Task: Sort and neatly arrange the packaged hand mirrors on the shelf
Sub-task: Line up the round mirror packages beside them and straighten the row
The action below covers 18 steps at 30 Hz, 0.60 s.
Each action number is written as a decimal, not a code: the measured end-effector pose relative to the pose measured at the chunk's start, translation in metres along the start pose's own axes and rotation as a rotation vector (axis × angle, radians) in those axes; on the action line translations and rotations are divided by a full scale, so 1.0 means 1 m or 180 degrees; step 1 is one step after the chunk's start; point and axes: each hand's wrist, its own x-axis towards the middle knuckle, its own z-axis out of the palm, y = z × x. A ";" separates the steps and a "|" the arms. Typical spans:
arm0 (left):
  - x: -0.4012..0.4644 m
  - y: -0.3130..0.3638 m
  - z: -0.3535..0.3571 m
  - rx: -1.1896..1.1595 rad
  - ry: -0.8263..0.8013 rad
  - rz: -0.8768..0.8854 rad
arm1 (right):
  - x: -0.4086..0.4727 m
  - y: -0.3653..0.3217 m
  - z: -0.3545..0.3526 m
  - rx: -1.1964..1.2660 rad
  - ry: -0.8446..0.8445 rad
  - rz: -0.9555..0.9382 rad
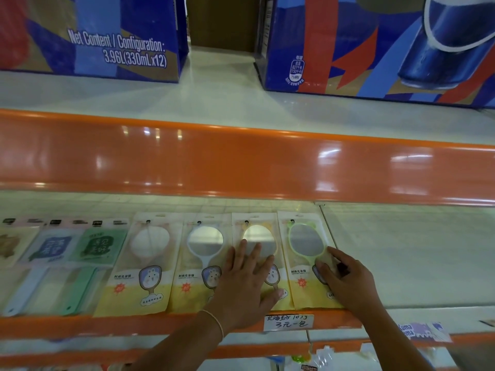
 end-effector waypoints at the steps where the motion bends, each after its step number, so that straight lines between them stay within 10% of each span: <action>1: 0.000 0.000 0.000 -0.0010 -0.0006 0.0004 | 0.000 -0.001 0.000 0.0013 0.0000 0.0011; 18: 0.002 0.000 0.003 0.0129 0.0060 0.0078 | -0.002 -0.001 0.000 0.0064 -0.0017 0.0000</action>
